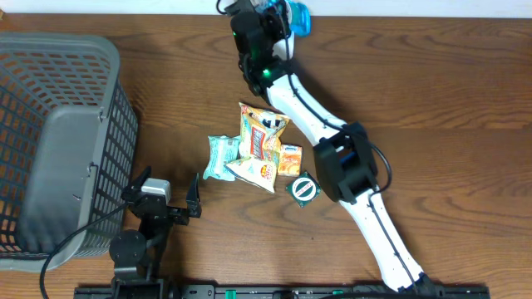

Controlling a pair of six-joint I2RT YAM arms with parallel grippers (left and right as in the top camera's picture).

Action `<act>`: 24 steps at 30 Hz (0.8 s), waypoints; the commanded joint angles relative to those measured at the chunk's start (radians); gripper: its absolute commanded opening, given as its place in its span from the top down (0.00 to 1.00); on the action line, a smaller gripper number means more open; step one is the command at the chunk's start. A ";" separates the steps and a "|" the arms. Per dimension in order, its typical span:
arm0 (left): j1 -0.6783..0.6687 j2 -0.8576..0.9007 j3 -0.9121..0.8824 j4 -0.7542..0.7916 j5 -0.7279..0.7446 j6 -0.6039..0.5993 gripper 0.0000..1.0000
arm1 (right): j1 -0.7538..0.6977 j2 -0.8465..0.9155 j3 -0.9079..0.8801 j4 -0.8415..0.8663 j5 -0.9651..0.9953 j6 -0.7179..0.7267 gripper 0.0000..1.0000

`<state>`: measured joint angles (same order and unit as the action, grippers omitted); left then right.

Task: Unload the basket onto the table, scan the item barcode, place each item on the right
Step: 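Hold the bottle cap against the white scanner face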

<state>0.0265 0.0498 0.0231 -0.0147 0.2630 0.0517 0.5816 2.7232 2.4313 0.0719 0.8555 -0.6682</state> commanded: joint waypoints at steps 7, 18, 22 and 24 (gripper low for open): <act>0.005 0.000 -0.019 -0.029 0.005 -0.005 0.02 | 0.006 0.073 0.128 0.051 0.063 -0.230 0.99; 0.005 0.000 -0.019 -0.029 0.005 -0.005 0.02 | 0.010 0.010 0.126 -0.024 0.133 -0.239 0.99; 0.005 0.000 -0.019 -0.029 0.005 -0.005 0.02 | -0.017 -0.096 0.126 -0.167 0.227 -0.193 0.99; 0.005 0.000 -0.019 -0.029 0.005 -0.005 0.02 | -0.039 -0.142 0.126 -0.244 0.299 -0.180 0.99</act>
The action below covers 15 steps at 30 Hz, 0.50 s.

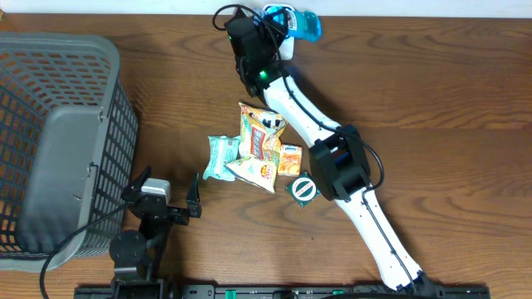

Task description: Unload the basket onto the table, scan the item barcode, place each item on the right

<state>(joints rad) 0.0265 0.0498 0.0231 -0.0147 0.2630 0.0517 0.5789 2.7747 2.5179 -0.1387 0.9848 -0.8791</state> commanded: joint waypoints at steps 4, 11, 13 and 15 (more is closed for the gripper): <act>0.005 0.000 -0.019 -0.029 0.005 -0.005 0.02 | -0.103 -0.270 0.039 -0.267 0.291 0.083 0.99; 0.005 0.000 -0.019 -0.029 0.005 -0.005 0.02 | -0.305 -0.332 0.038 -0.765 0.224 0.513 0.99; 0.005 0.000 -0.019 -0.029 0.005 -0.005 0.02 | -0.384 -0.331 0.014 -0.865 0.143 0.606 0.99; 0.005 0.000 -0.019 -0.029 0.005 -0.005 0.02 | -0.462 -0.331 -0.021 -0.915 0.112 0.652 0.99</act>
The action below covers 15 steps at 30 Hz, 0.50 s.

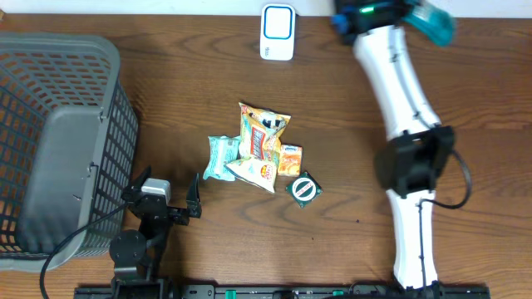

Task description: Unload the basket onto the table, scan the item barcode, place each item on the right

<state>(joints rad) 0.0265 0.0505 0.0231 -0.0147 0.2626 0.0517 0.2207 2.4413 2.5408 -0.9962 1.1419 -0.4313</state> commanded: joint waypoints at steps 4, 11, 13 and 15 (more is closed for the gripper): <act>0.005 -0.001 -0.019 -0.029 0.006 -0.005 0.02 | -0.259 0.002 -0.158 -0.067 -0.045 0.235 0.99; 0.005 -0.001 -0.019 -0.029 0.006 -0.005 0.02 | -0.486 0.003 -0.363 -0.065 -0.045 0.298 0.99; 0.005 -0.001 -0.019 -0.029 0.006 -0.005 0.02 | -0.550 0.003 -0.416 -0.045 -0.046 0.304 0.99; 0.005 -0.001 -0.019 -0.029 0.006 -0.005 0.02 | -0.609 0.003 -0.460 -0.029 -0.049 0.304 0.99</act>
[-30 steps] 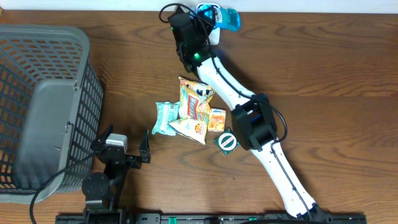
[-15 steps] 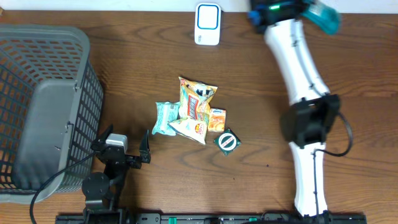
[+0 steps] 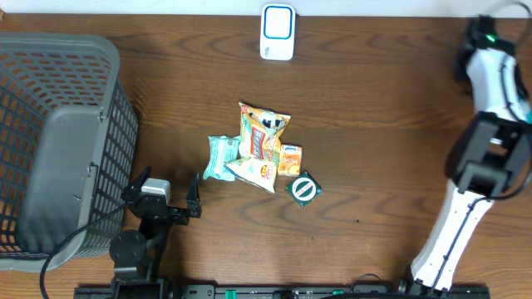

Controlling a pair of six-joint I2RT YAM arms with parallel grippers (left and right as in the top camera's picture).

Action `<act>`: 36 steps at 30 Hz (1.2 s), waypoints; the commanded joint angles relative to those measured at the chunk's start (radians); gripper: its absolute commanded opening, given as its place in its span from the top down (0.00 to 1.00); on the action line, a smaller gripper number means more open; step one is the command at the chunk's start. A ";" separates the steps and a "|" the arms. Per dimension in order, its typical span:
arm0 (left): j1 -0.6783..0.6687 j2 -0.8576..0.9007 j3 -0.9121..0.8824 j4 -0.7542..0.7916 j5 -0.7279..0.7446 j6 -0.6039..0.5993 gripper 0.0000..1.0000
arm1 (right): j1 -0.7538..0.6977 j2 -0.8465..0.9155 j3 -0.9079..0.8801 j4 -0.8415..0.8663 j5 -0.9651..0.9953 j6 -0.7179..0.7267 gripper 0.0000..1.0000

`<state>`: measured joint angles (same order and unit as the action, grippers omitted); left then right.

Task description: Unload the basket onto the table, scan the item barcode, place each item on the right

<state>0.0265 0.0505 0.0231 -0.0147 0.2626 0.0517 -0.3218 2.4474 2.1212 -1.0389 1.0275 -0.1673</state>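
Observation:
A white and blue barcode scanner (image 3: 277, 31) lies at the table's back edge. Mid-table sits a pile of snacks: a yellow-orange chip bag (image 3: 263, 137), a teal packet (image 3: 222, 158), a small orange packet (image 3: 290, 159) and a round green-white item (image 3: 303, 188). My left gripper (image 3: 165, 193) rests open near the front left, empty, a little left of the pile. My right arm (image 3: 490, 75) reaches up along the right edge. Its fingers, and whatever they may hold, are out of frame.
A large grey mesh basket (image 3: 58, 141) fills the left side of the table, close behind my left gripper. White wall strip runs along the back edge.
My right arm has swung further right, from the back right of the table to the right edge. Its gripper and the blue item it held have left the frame. The left arm has not moved.
My right gripper held a blue item at the back centre, over the spot where the scanner lies, and stayed there a moment later. Then it was at the back right with the item, leaving the scanner uncovered. Now it is past the right edge.

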 commanded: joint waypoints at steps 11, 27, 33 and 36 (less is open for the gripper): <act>0.005 -0.001 -0.019 -0.029 0.006 -0.005 0.02 | -0.252 -0.004 -0.099 0.014 -0.177 0.111 0.27; 0.005 -0.001 -0.019 -0.029 0.006 -0.005 0.02 | 0.087 -0.372 0.009 -0.214 -0.921 0.360 0.01; 0.005 -0.001 -0.019 -0.029 0.006 -0.005 0.02 | 0.357 -0.532 0.009 -0.358 -1.119 0.186 0.01; 0.005 -0.001 -0.019 -0.029 0.005 -0.005 0.02 | 0.505 -0.540 0.008 -0.482 -1.130 0.188 0.01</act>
<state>0.0265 0.0505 0.0231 -0.0147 0.2626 0.0517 0.0761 1.8835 2.1441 -1.4517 -0.0170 0.0654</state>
